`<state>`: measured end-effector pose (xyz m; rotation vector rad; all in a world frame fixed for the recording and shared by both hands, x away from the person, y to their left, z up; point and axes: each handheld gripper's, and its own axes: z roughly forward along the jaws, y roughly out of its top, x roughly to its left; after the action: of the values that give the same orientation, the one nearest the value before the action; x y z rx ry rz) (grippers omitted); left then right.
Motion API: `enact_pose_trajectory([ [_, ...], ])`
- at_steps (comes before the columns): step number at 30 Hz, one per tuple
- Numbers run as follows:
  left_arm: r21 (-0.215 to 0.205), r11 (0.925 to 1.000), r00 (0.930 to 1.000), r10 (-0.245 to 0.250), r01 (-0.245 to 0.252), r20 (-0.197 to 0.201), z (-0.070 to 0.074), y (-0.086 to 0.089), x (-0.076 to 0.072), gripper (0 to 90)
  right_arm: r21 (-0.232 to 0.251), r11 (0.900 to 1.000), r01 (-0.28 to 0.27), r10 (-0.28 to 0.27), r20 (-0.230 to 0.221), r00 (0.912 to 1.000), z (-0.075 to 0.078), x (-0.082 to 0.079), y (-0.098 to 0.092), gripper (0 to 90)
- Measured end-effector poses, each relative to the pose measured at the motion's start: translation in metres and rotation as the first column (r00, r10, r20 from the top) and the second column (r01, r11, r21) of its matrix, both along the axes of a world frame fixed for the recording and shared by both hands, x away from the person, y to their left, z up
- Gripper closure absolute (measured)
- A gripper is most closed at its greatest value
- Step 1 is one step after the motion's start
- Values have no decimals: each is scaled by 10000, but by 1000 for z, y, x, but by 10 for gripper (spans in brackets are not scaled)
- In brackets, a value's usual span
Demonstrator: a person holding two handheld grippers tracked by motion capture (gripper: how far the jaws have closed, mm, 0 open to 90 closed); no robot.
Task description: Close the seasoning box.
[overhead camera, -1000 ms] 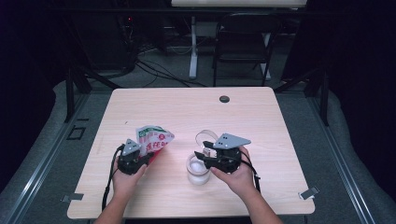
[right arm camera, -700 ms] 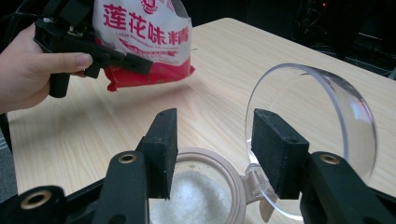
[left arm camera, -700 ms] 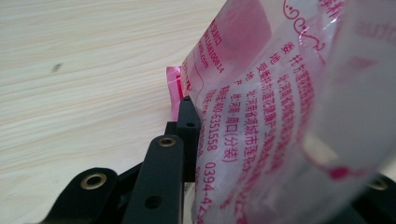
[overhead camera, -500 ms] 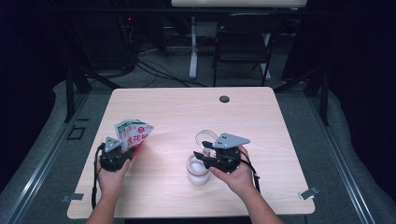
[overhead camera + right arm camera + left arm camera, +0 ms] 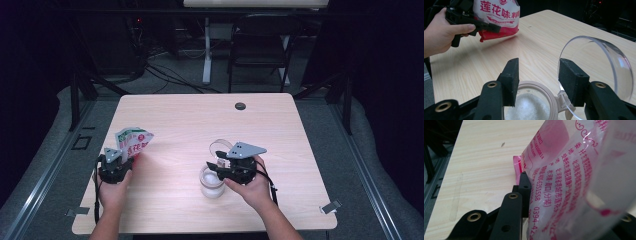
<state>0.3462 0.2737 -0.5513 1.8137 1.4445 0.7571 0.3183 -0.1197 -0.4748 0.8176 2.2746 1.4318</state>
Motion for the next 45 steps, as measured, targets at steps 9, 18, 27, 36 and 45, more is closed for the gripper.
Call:
enact_pose_trajectory([
  [9, -163, 9992, 9981, 365, -373, -498, -8, 6, 4, 763, 1, 10000, -45, 45, -12, 10000, 0, 1, 1, 508],
  [18, -400, 9982, 9980, 419, -438, -468, -8, 8, 0, 682, 20, 10000, -87, 87, -1, 10000, 0, 2, 3, 508],
  [27, -603, 9982, 9999, -3, 11, 144, -4, 4, -7, 386, 144, 9998, -154, 154, 15, 9999, 0, 4, 6, 508],
  [36, -763, 9963, 9963, -326, 387, 800, 5, -1, -18, 363, 237, 9992, -309, 306, 133, 9994, 1, 6, 10, 507],
  [45, -855, 9922, 9934, -846, 911, 771, 10, -9, -28, 409, 80, 9993, -361, 360, 84, 9993, 1, 9, 16, 505],
])
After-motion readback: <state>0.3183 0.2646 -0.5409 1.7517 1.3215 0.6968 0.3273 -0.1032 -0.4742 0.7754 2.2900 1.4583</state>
